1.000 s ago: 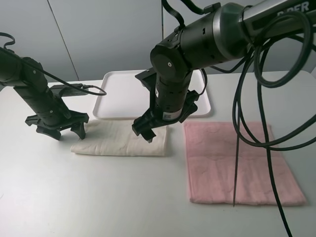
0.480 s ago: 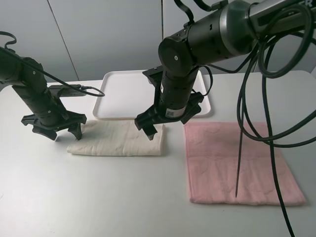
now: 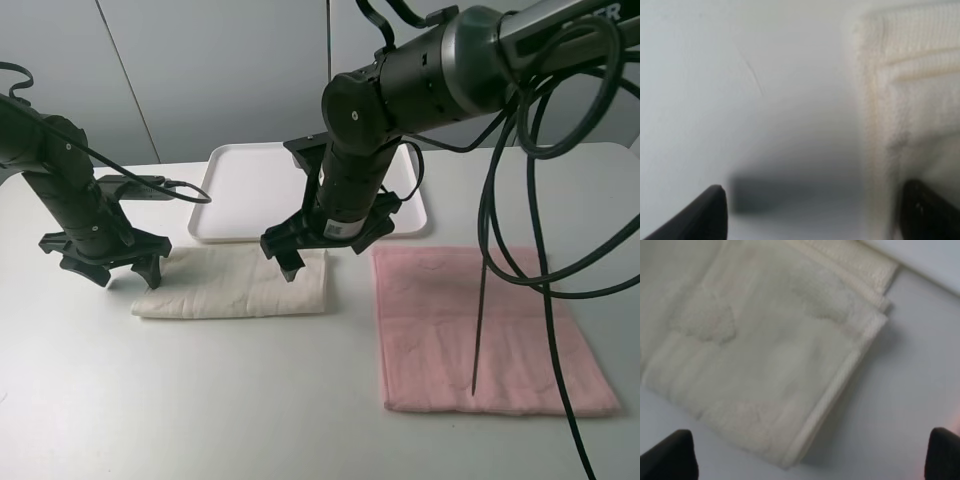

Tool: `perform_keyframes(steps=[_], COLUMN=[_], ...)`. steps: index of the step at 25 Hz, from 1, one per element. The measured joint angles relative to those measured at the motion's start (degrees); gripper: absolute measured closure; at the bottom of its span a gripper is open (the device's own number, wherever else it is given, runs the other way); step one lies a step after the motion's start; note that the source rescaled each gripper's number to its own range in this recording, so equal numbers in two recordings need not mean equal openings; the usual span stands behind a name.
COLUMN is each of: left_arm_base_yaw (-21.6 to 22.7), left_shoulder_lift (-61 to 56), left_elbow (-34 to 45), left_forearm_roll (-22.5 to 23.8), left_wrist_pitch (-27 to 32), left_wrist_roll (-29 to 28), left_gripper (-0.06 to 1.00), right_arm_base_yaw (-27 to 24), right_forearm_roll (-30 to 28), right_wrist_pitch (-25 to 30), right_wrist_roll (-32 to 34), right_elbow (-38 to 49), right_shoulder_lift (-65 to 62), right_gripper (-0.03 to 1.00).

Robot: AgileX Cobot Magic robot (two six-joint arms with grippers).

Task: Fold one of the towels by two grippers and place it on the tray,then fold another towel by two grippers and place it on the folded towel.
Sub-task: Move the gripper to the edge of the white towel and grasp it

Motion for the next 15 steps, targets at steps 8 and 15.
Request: perform_keyframes(steps=[8,15], left_arm_base_yaw=[0.00,0.00], left_shoulder_lift=[0.00,0.00], left_elbow=[0.00,0.00], left_forearm_roll=[0.29,0.42], left_wrist_pitch=[0.58,0.71], left_wrist_roll=[0.13,0.16], left_gripper=[0.04,0.04], right_arm_base_yaw=[0.00,-0.09], right_forearm_roll=[0.07,0.07], right_wrist_pitch=[3.08,5.83], right_wrist_roll=[-0.56,-1.03], right_elbow=[-6.36,-11.75], right_shoulder_lift=[6.25,9.71], right_gripper=[-0.01,-0.01])
